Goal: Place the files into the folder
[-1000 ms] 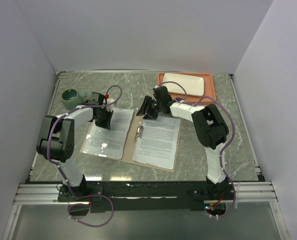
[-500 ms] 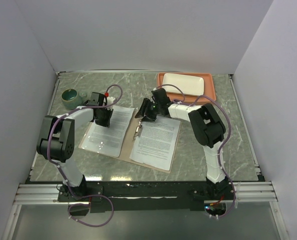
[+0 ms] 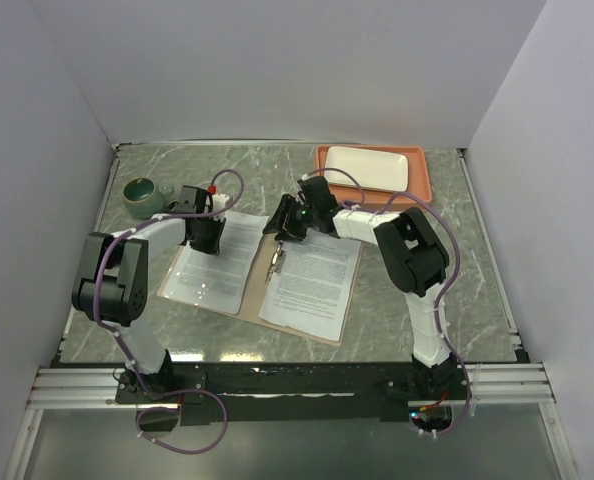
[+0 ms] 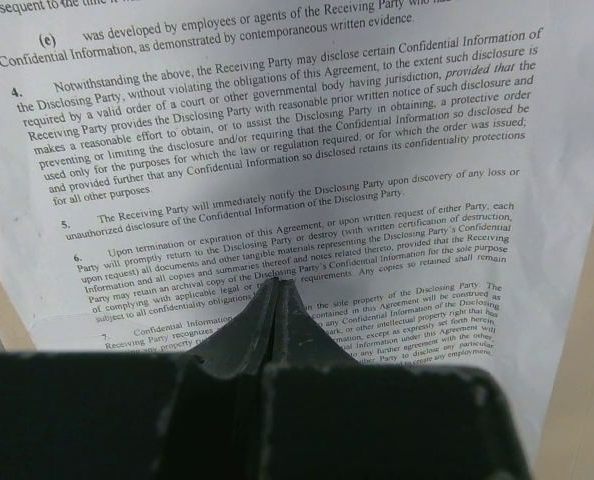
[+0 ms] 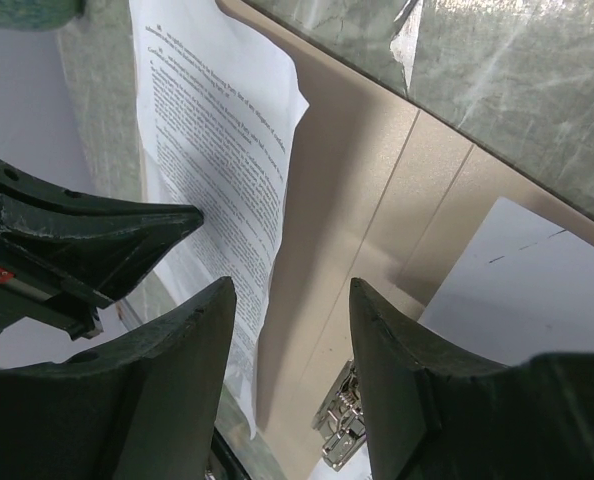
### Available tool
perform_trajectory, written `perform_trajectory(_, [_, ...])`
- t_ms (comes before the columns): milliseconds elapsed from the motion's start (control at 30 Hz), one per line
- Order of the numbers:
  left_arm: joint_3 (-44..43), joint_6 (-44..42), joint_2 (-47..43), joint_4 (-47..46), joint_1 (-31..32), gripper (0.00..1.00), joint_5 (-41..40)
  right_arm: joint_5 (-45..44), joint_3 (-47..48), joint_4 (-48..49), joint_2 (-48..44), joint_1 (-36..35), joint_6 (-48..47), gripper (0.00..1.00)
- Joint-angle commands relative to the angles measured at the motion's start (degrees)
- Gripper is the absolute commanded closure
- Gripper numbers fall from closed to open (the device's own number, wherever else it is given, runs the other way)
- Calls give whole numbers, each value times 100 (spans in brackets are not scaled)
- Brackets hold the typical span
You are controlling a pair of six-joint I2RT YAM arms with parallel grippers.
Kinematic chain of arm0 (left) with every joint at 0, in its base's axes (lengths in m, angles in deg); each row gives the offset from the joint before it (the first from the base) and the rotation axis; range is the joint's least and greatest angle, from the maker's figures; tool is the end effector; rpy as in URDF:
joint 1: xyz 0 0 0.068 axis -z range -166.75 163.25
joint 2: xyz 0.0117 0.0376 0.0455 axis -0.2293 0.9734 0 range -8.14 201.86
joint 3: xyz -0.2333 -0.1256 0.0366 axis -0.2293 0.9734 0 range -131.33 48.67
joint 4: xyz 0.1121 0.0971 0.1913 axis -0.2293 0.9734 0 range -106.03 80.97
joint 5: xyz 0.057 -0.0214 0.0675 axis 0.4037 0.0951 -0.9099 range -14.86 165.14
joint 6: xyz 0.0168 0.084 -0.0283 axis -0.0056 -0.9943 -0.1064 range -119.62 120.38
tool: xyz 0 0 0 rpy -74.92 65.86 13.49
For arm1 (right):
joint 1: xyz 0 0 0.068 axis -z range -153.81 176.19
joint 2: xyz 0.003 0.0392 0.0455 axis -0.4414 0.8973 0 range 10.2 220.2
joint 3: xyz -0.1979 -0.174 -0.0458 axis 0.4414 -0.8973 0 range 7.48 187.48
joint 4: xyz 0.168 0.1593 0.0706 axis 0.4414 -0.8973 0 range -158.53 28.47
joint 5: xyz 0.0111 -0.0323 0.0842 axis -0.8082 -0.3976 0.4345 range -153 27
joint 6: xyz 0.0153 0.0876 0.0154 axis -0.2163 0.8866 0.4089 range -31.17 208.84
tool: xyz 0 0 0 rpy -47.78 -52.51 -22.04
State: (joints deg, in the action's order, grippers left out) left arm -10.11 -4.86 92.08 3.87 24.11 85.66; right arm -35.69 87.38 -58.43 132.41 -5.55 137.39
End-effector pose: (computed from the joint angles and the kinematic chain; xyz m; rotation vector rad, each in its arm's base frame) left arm 0.3381 -0.0798 0.1300 0.4307 2.6033 -0.2757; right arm 0.3860 0.2822 0.1336 0.0796 2.4945 1.2192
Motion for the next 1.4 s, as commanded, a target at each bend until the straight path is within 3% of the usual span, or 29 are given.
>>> perform_trajectory(0, [280,-74,226,348,5,99,-33,29,-18,201,-101,-51,14,43])
perform_trajectory(500, [333,-57,217,339,-13,99,11,-59,131,16,-154,-16,-241,41])
perform_trajectory(1367, [227,5,182,471,-4,99,108,73,-431,174,-22,11,-312,40])
